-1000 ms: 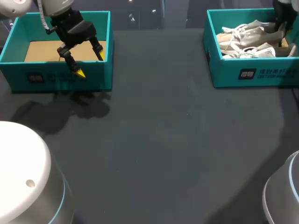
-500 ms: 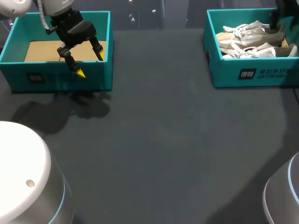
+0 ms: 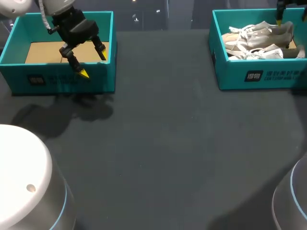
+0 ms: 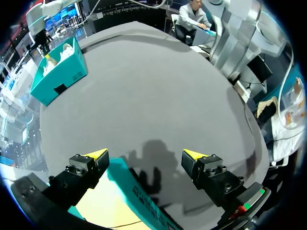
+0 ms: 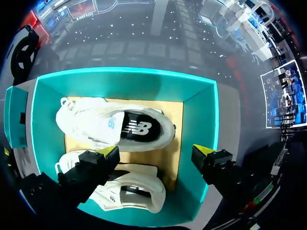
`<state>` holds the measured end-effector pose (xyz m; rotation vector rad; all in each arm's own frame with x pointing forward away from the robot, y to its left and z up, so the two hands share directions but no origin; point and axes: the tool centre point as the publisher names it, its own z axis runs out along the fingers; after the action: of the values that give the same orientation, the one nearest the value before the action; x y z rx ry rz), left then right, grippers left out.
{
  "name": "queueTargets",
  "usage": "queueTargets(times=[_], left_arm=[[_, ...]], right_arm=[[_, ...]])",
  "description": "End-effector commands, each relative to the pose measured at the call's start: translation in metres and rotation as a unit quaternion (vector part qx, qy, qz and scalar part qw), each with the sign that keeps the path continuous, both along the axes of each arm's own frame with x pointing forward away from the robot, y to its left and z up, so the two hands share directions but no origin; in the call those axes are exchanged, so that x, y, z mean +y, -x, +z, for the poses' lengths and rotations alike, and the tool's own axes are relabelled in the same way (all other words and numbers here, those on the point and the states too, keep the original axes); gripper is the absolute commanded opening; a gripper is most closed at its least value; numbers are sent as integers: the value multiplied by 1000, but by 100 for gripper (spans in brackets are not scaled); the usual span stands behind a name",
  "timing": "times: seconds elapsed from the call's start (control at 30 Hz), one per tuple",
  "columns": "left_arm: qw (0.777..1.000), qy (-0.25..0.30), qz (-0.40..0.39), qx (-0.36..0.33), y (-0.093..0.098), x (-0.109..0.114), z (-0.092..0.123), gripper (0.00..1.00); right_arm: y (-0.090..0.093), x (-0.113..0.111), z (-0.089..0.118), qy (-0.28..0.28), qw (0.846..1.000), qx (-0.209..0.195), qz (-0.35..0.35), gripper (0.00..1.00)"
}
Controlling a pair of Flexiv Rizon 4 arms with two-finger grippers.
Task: Take the shoe out of the shoebox, open the shoe tongue, remove and reinsert the insole, then place the shoe into the shoebox
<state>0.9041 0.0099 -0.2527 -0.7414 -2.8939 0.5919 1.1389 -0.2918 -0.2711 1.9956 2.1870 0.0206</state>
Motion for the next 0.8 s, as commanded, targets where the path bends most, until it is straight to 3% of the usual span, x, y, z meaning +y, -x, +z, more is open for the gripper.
queueTargets(times=[0.03,0.23,0.33,0.4,0.8], left_arm=[[991,-7,134,-18,11,5,14,100],[939,-48,341,-15,12,24,36,100],[885,-82,459,-8,12,40,44,100],[843,-112,519,-84,17,51,51,100],[843,-112,519,-84,17,51,51,100]], right_arm=[[39,10,28,5,1000,-15,11,100],[71,24,48,8,1000,4,26,100],[83,31,57,5,999,6,31,100],[83,31,57,5,999,6,31,100],[83,31,57,5,999,6,31,100]])
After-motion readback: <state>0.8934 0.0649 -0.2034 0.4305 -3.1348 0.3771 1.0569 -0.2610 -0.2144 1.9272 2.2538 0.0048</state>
